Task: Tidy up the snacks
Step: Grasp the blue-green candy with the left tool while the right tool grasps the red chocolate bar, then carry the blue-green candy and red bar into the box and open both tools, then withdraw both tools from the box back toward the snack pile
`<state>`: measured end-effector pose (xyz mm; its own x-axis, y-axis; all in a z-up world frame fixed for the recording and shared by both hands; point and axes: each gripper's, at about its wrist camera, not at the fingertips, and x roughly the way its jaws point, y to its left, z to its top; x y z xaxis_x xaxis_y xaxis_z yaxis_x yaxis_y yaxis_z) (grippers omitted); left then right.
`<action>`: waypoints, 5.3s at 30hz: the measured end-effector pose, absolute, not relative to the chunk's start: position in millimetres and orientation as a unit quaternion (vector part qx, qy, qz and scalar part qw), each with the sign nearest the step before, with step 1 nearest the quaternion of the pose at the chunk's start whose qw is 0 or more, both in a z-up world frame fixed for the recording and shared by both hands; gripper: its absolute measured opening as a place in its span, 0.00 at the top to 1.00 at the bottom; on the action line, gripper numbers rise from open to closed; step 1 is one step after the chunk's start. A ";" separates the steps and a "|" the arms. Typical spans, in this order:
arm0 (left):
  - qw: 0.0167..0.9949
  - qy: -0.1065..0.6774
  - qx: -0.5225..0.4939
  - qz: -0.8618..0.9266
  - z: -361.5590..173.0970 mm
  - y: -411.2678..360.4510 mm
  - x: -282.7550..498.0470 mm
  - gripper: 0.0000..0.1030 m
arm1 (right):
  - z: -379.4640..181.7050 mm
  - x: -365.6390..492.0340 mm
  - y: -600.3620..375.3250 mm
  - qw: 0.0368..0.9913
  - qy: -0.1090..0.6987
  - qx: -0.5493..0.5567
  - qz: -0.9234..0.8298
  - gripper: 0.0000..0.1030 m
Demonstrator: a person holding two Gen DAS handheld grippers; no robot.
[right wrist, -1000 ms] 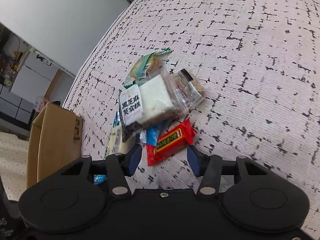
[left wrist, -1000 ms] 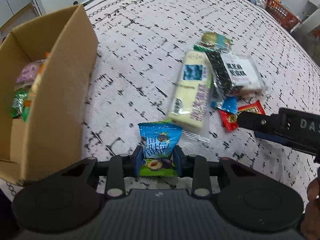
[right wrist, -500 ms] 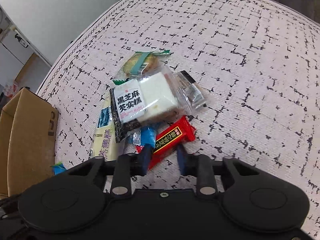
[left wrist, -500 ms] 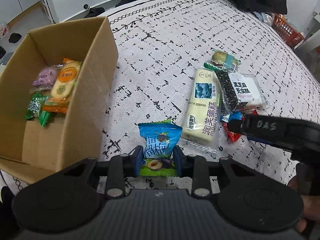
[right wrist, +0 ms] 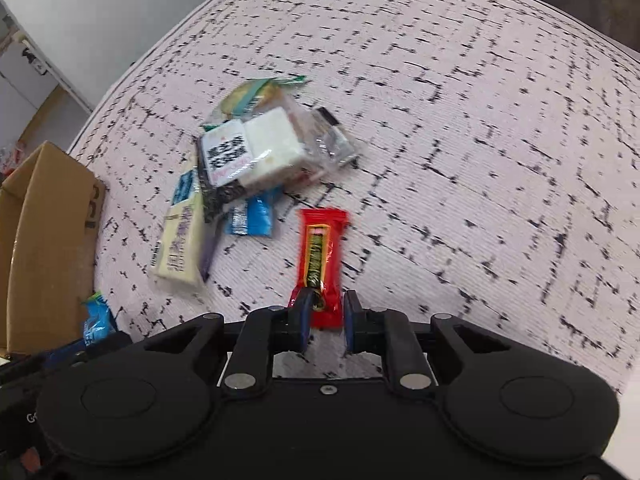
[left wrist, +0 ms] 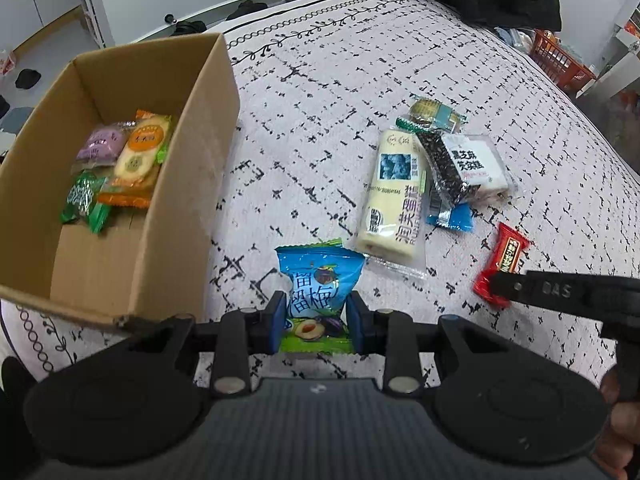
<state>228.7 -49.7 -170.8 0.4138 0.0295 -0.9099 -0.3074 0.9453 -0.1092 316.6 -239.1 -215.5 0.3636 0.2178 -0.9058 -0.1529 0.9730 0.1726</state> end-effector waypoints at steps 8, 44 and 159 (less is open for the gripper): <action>0.830 0.532 -0.131 0.105 -170.3 -47.1 225.6 0.70 | -216.8 322.7 -224.6 0.826 0.549 0.030 0.126 0.65; 0.850 0.498 -0.137 0.102 -137.9 -45.4 217.4 0.70 | -153.7 289.2 -200.5 0.856 0.483 0.025 0.180 0.77; 0.847 0.455 -0.174 0.211 -99.3 82.6 185.2 0.22 | -113.5 258.3 -114.7 0.877 0.434 0.019 0.206 0.11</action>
<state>185.2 82.6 -99.3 0.4959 0.1994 -0.8451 -0.5160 0.8505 -0.1021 258.3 -114.7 -113.5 0.5383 0.3771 -0.7536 -0.3439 0.9147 0.2121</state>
